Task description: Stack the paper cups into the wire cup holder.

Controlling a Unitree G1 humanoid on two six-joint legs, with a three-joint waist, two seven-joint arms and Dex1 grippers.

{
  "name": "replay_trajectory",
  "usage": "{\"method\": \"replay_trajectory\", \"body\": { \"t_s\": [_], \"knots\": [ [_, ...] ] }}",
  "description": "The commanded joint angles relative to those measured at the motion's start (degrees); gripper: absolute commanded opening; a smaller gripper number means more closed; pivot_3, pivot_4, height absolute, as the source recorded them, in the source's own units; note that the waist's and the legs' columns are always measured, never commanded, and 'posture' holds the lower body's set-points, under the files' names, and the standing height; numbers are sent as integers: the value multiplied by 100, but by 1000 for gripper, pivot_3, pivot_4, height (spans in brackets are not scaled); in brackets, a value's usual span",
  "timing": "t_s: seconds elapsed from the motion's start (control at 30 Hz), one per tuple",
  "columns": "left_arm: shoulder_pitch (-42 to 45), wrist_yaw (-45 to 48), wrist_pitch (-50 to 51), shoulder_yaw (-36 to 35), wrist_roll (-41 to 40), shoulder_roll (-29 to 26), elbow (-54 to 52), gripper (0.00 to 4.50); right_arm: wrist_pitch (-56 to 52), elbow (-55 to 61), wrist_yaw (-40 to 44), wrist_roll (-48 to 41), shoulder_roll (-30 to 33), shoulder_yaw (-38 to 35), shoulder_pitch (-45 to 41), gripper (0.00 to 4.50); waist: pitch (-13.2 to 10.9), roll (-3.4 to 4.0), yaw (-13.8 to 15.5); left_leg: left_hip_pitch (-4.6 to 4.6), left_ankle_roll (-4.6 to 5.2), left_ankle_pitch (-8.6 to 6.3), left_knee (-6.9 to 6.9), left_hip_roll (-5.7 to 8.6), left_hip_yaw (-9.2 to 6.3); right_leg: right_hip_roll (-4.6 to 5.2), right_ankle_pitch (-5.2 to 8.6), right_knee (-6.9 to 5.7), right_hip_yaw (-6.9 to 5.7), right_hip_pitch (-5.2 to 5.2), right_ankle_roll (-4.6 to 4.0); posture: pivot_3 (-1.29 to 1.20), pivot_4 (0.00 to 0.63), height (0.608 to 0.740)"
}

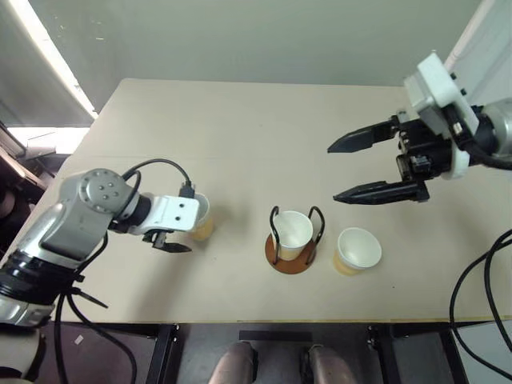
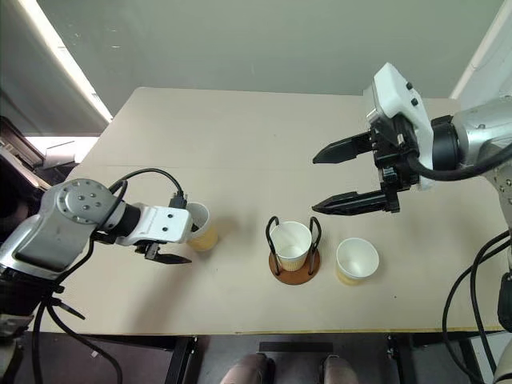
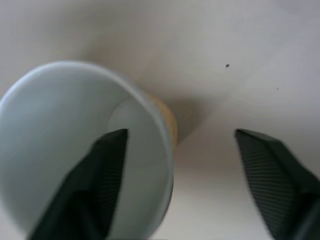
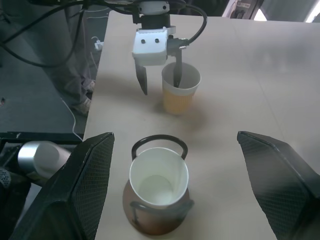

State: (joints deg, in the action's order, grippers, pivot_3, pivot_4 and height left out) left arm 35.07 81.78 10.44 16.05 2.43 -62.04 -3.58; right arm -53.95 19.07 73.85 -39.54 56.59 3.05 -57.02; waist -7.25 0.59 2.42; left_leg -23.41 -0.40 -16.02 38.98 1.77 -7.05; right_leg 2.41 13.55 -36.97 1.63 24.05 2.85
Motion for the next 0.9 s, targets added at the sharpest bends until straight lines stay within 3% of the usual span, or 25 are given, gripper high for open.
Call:
{"method": "replay_trajectory", "body": {
  "t_s": [0.03,0.23,0.53,0.67,0.9],
  "knots": [
    [253,199,37,-148,-173,30,-66,2166,286,40,-13,-36,94,-375,137,4091,0,0,0,0,0,0,0,0,0,0,0,0,0,1,0,0,150,740],
    [740,628,703,-405,-925,126,-287,77,461,-71,-78,-389,9,-993,686,4091,0,-1,5,-5,0,0,0,0,1,0,-2,-3,-1,1,3,0,150,740],
    [1871,1062,1485,-468,-1824,243,-385,77,645,-114,108,-788,253,-1527,1151,4091,1,-1,8,-5,0,0,1,0,2,0,-2,0,-1,1,3,0,150,740],
    [2765,1072,1598,20,-2575,372,-193,77,629,-47,9,-931,298,-1621,1255,4091,1,-1,18,-6,0,0,4,0,0,0,-3,2,-1,-1,5,0,150,740],
    [3679,1072,1012,1005,-3102,571,444,77,508,265,-321,-1250,394,-1978,1635,4091,1,0,11,-5,1,0,2,-3,2,2,-5,4,0,-1,9,0,150,740]
  ]
}}
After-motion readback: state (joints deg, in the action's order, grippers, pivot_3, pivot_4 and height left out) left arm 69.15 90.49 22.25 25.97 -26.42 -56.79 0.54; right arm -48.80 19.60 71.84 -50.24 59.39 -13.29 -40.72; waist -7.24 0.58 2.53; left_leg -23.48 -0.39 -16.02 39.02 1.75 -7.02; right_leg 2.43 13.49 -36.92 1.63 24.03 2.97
